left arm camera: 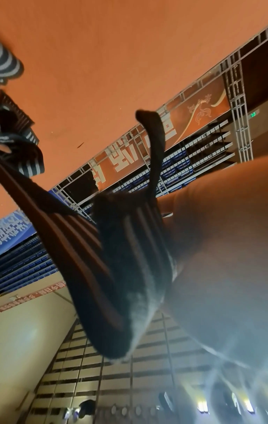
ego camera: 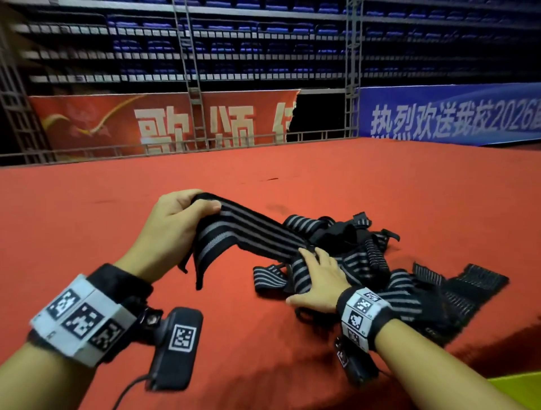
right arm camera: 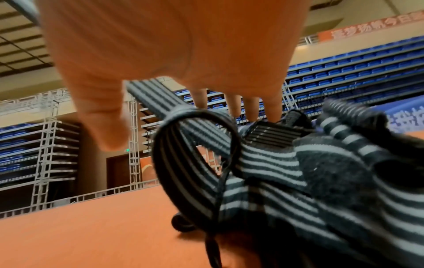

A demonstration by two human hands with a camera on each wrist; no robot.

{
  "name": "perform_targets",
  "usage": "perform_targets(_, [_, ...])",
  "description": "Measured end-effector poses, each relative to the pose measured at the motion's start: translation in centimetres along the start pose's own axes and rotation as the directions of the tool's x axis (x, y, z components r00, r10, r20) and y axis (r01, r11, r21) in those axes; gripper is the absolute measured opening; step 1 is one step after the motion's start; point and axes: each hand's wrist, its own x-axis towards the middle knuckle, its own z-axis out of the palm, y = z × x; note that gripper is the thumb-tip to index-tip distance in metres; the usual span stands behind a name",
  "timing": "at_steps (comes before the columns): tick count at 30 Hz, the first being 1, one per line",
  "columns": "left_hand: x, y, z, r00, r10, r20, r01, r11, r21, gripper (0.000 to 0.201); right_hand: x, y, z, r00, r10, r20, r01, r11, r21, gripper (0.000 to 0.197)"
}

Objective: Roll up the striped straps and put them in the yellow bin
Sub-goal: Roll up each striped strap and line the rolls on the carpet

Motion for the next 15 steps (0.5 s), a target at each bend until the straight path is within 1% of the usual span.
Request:
perform_targets(1, [0.1,0.8,0.0,1.000,0.004,-0.002,-0.004,1.000,-0.010,0.022,0.2,-0.6,0.5,1.000,0.029,0.008,-0.029,1.000,-0.012,0.120])
perform_targets(2, [0.2,1.5,-0.1,1.000,0.007,-0.001,-0.007,1.000,-0.015,0.023,0.6,-1.1,0.9,0.997,0.069,-0.021,-0.069,0.997,-0.024,0.120])
perform_targets(3, [0.2,2.2,-0.2,1.000,0.014,-0.004,-0.014,1.000,-0.020,0.021,1.0,-1.6,1.2,0.991,0.106,-0.084,-0.110,0.993,-0.042,0.114])
perform_targets(5, [0.1,3.5,-0.7,0.999,0.039,-0.018,-0.039,0.999,-0.028,0.013,2.1,-2.3,1.2,0.960,0.155,-0.232,-0.180,0.979,-0.092,0.092])
perform_targets(6, [-0.1,4.1,-1.1,0.998,0.051,-0.025,-0.051,0.998,-0.026,0.016,2.7,-2.3,1.1,0.946,0.161,-0.282,-0.198,0.974,-0.106,0.079])
perform_targets(8, [-0.3,5.1,-1.8,0.997,0.071,-0.031,-0.072,0.997,-0.037,0.020,3.9,-1.9,0.7,0.933,0.171,-0.316,-0.210,0.973,-0.095,0.049])
perform_targets(9, [-0.5,5.6,-2.2,0.996,0.077,-0.036,-0.079,0.996,-0.050,0.021,4.2,-1.8,0.4,0.932,0.177,-0.317,-0.214,0.973,-0.084,0.038])
perform_targets(11, [-0.8,6.3,-3.1,0.995,0.093,-0.044,-0.096,0.993,-0.073,0.020,4.6,-1.5,-0.2,0.931,0.160,-0.329,-0.205,0.973,-0.108,0.026])
perform_targets(13, [-1.1,6.4,-4.0,0.994,0.099,-0.036,-0.102,0.992,-0.071,0.013,4.8,-1.6,-0.7,0.926,0.092,-0.365,-0.168,0.969,-0.182,0.023])
perform_targets(15, [-1.0,5.2,-5.3,0.997,0.066,-0.048,-0.067,0.998,-0.007,0.017,4.6,-2.0,-1.4,0.920,0.017,-0.393,-0.106,0.973,-0.206,0.022])
